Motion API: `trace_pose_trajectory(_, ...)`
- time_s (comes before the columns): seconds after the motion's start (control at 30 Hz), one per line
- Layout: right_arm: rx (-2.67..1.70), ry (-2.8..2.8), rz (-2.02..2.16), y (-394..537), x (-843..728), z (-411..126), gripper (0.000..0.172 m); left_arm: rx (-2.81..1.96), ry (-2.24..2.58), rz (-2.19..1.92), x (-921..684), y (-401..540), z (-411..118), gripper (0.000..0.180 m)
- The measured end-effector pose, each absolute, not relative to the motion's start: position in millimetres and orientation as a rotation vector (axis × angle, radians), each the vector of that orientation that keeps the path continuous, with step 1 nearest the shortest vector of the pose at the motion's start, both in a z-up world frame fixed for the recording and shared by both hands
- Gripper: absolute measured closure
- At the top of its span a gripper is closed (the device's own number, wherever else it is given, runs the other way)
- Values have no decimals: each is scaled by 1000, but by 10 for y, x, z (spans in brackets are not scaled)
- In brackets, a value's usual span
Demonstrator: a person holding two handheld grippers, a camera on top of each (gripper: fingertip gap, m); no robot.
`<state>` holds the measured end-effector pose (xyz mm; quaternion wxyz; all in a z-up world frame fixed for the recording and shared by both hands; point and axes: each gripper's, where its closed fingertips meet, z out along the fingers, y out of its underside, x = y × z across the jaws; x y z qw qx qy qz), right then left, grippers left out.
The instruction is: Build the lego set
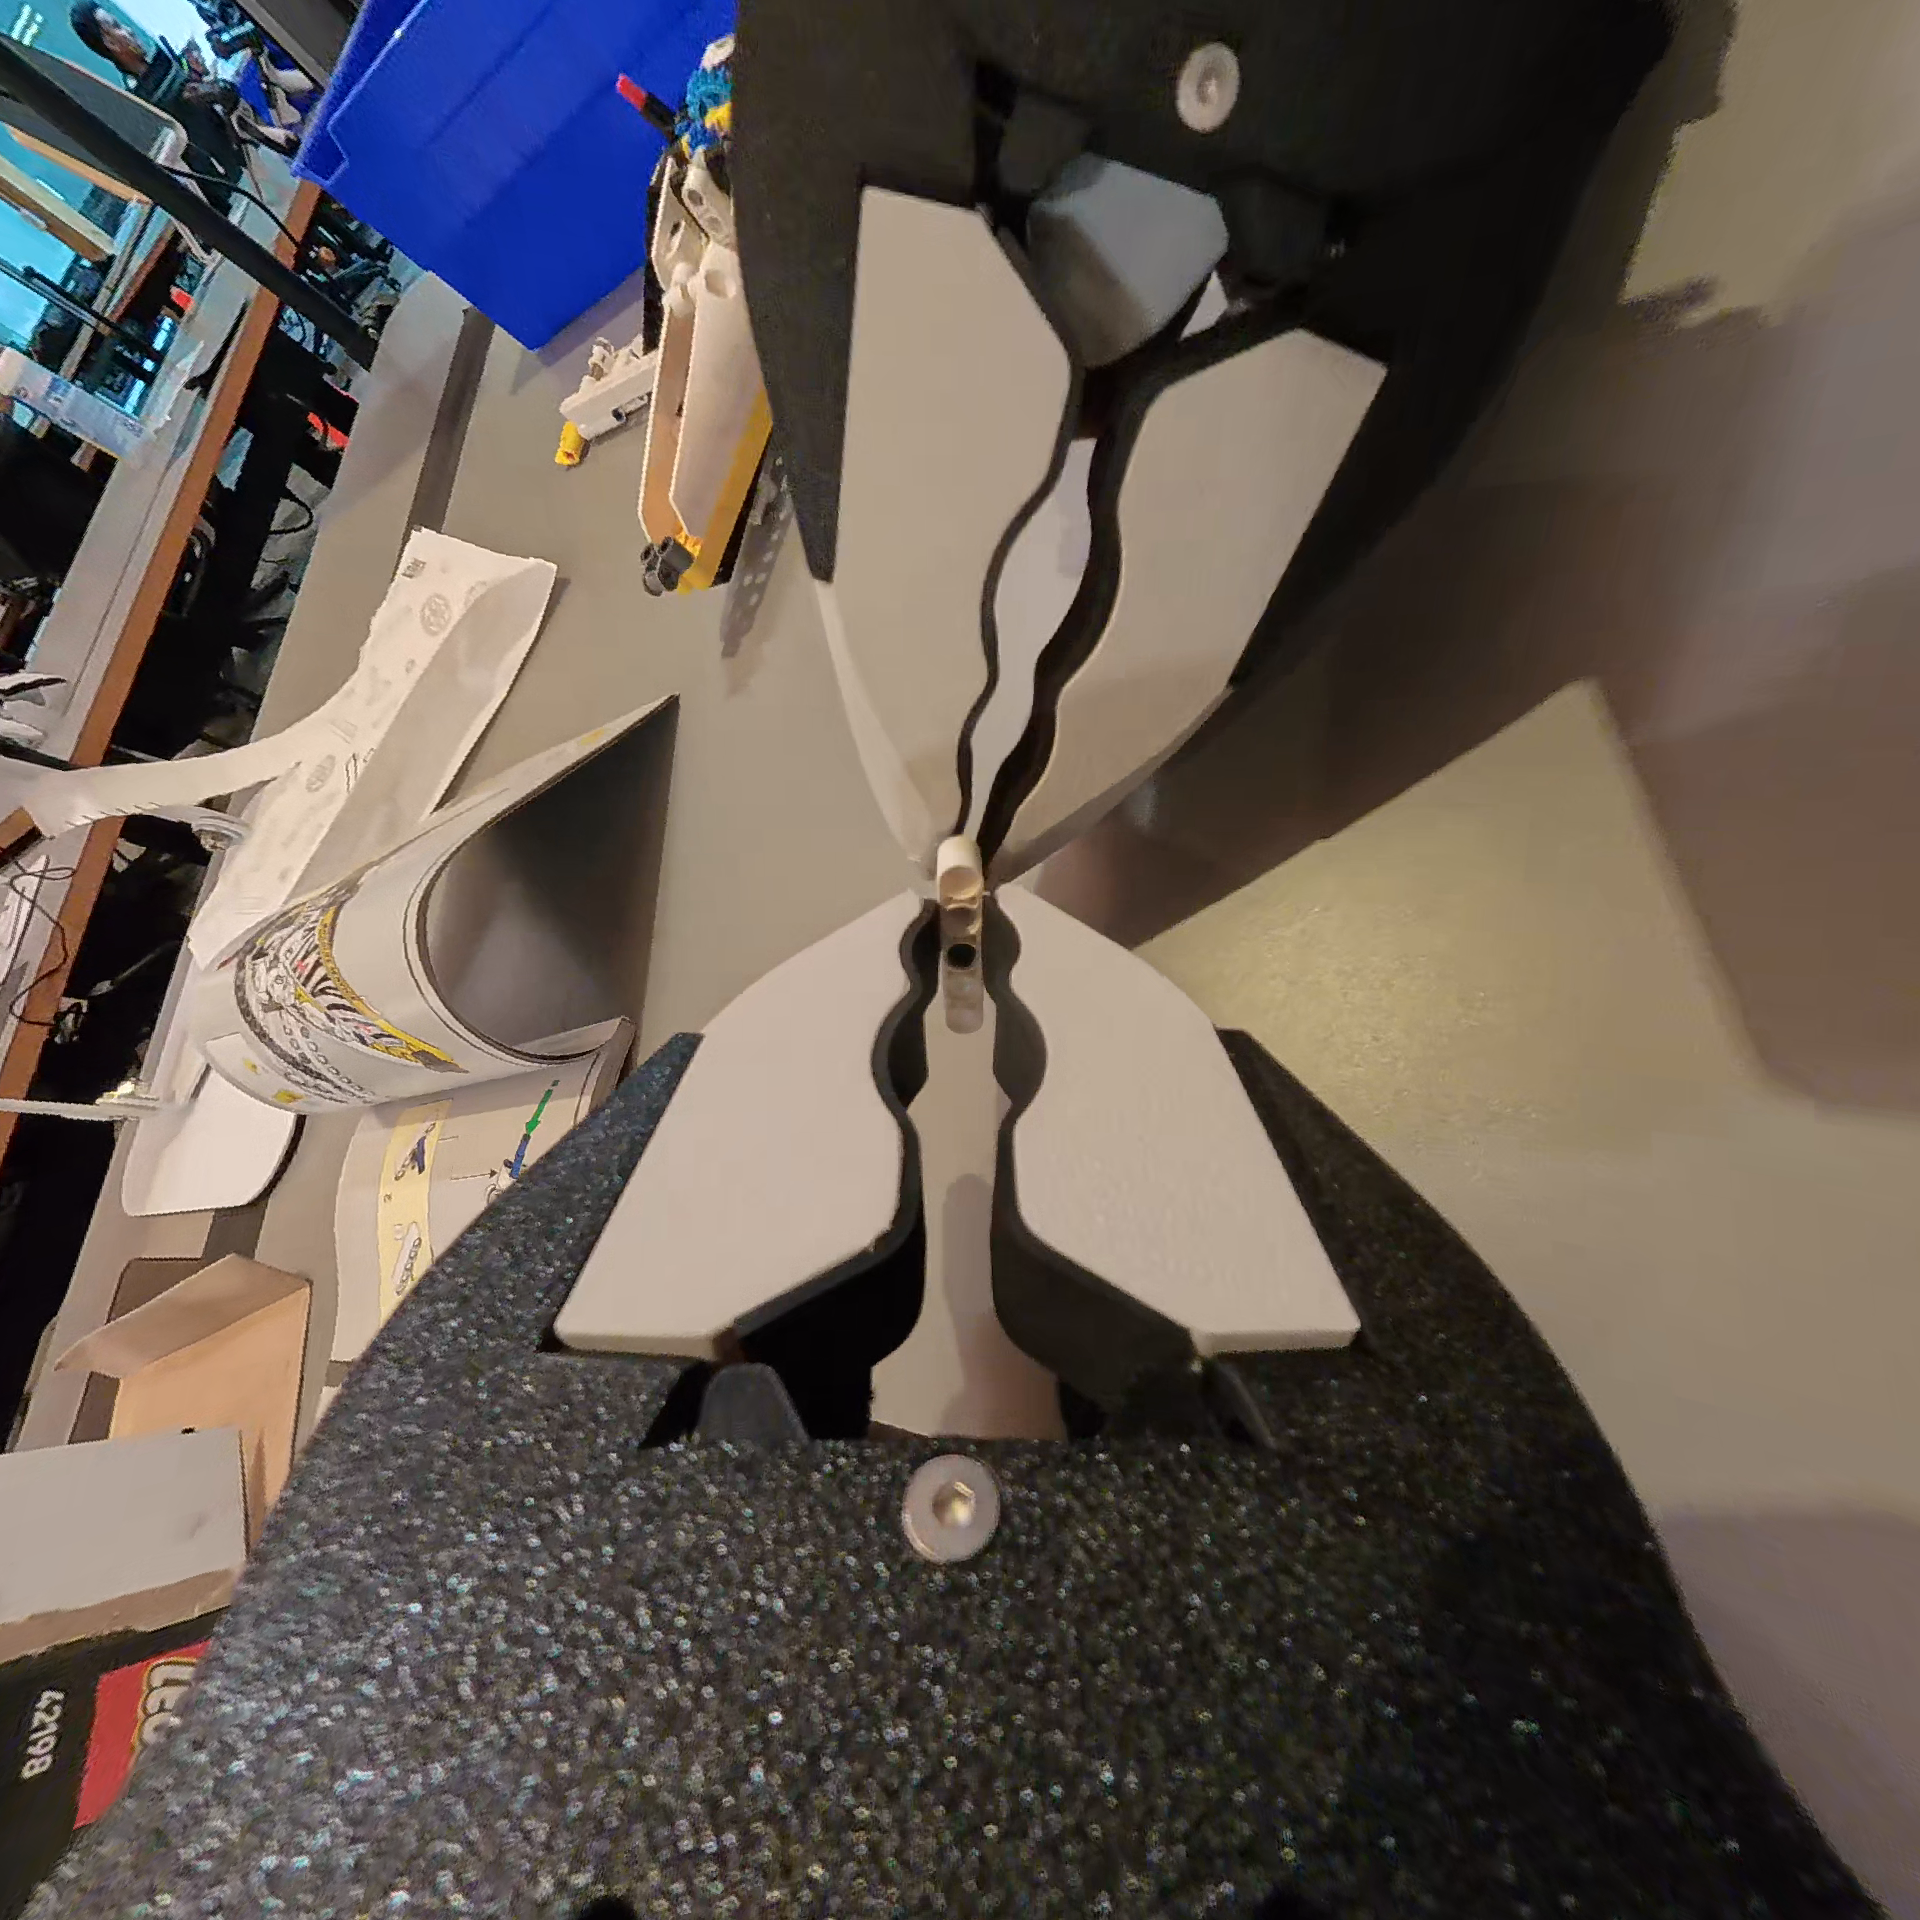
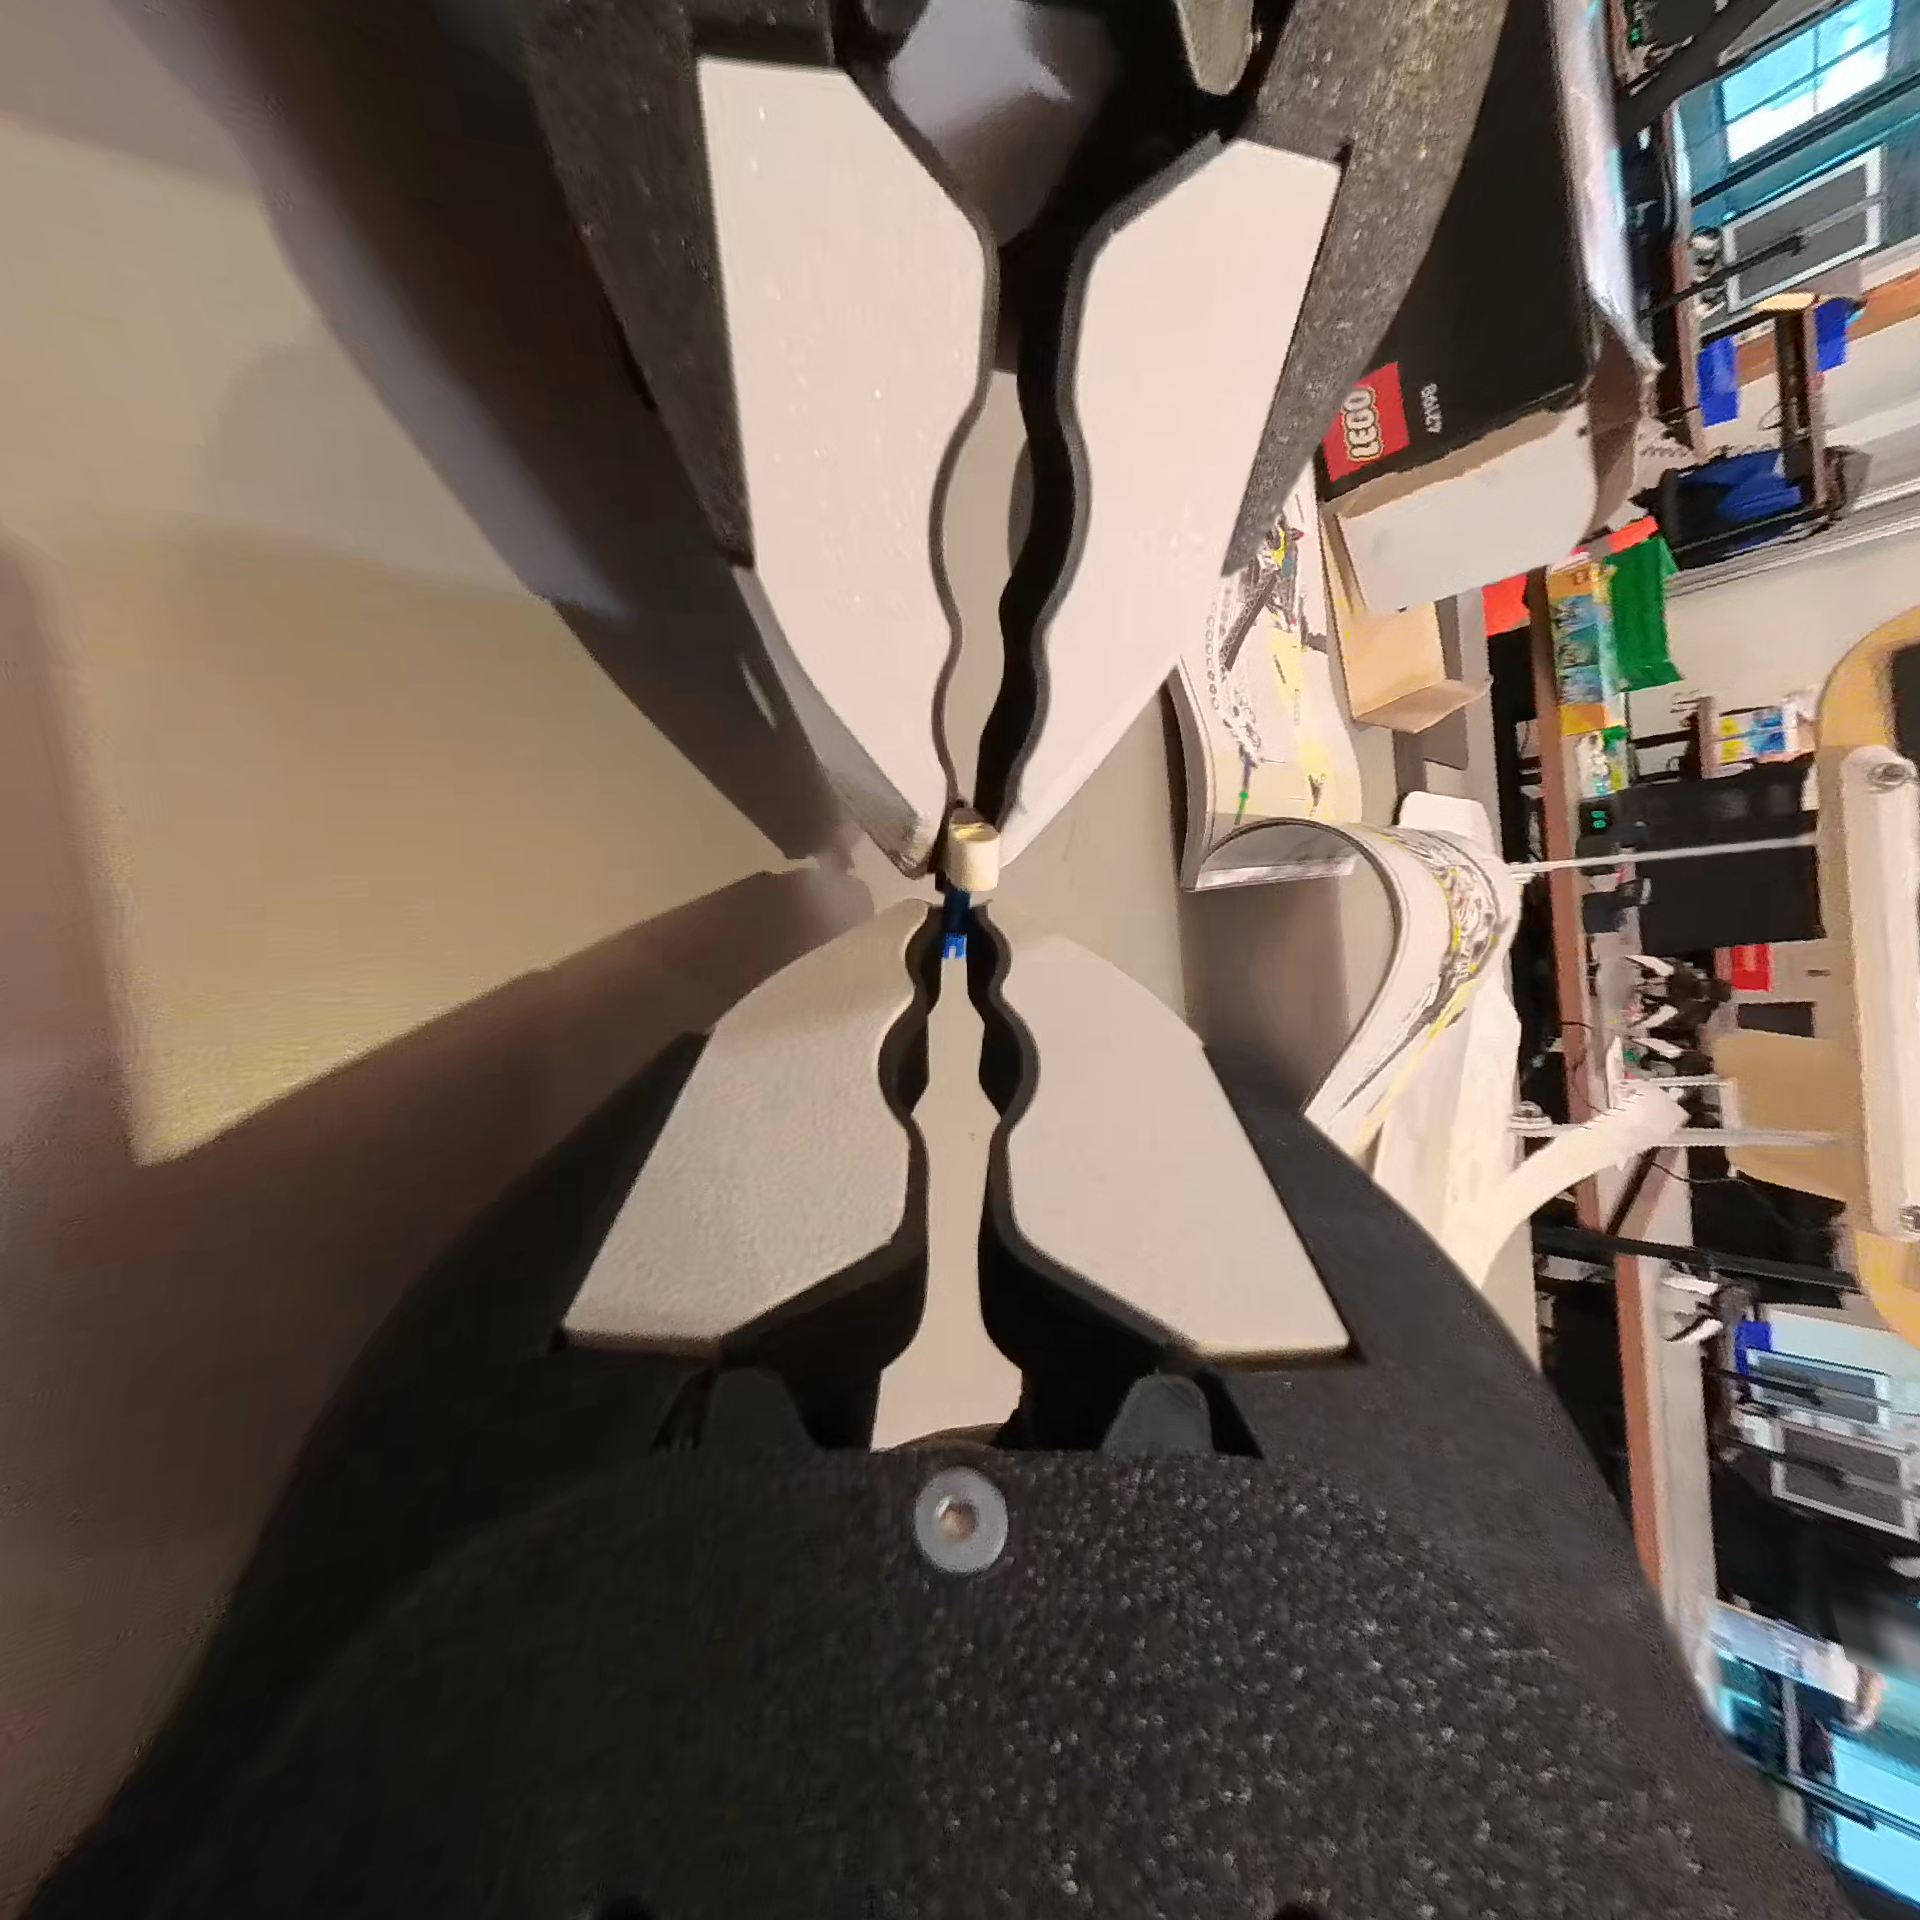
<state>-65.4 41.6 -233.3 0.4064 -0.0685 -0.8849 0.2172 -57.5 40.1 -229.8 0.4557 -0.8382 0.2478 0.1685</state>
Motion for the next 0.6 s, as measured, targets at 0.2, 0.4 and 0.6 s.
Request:
trace_pose_trajectory(0.2,-190,-2229,542,422,-640,-2347,168,-2074,667,497,-578,408,-2317,173)
trace_pose_trajectory(0.4,-209,-2246,584,389,-602,-2348,168,-2118,698,608,-672,383,-2368,173)
trace_pose_trajectory(0.6,-178,-2243,621,359,-585,-2338,168,-2129,705,573,-661,367,-2408,173)
